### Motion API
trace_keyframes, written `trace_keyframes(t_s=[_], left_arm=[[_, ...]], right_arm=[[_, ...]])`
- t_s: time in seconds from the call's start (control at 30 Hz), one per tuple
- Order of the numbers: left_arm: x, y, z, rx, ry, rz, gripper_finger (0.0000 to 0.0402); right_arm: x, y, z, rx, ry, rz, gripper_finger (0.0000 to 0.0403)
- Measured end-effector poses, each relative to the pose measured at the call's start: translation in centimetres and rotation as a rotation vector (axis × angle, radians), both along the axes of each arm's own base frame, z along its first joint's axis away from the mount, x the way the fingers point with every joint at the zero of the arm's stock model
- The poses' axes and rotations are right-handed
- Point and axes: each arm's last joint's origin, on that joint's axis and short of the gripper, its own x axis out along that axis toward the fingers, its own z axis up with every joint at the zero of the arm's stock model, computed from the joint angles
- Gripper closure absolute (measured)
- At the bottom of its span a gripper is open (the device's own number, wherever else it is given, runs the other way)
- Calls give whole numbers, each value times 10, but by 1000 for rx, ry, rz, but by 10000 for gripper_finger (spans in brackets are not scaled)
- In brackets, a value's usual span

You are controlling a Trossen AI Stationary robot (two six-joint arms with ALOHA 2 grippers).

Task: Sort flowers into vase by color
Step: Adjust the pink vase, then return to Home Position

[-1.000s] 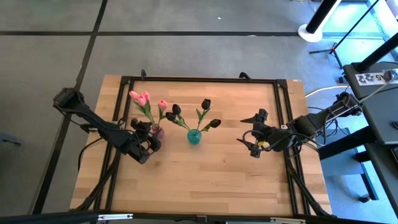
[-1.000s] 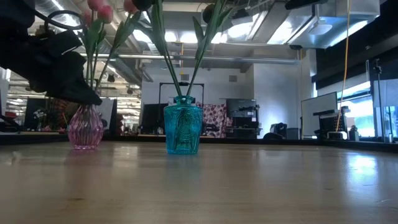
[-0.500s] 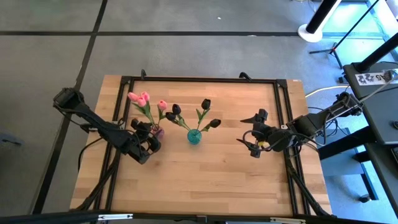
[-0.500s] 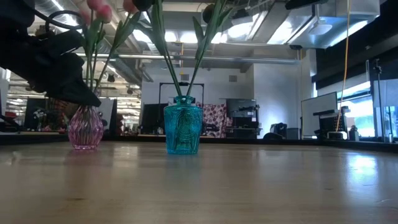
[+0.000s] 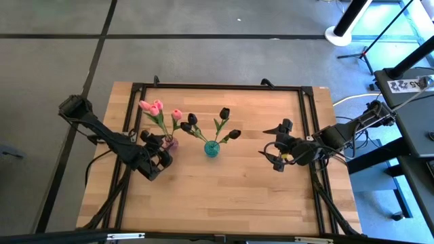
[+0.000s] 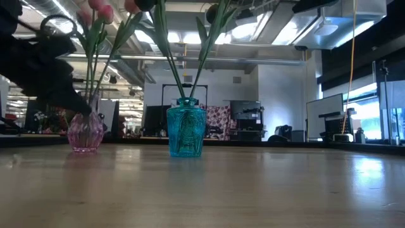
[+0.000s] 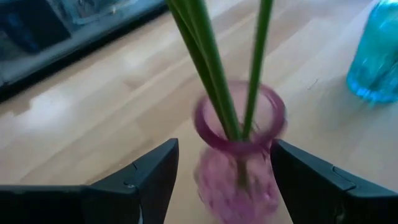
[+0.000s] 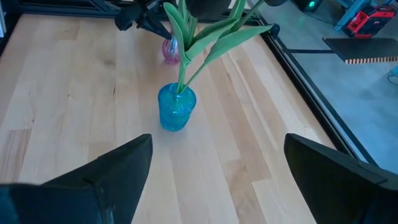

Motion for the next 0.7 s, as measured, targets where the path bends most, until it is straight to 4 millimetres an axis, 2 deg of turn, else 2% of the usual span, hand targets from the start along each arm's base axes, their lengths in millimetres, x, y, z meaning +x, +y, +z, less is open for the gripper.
trace_keyframes(t_s=[0.7], left_arm=[[-10,-3,4,-67,2,-22,154]], right_arm=[[0,0,-1,6,4,-6,40]])
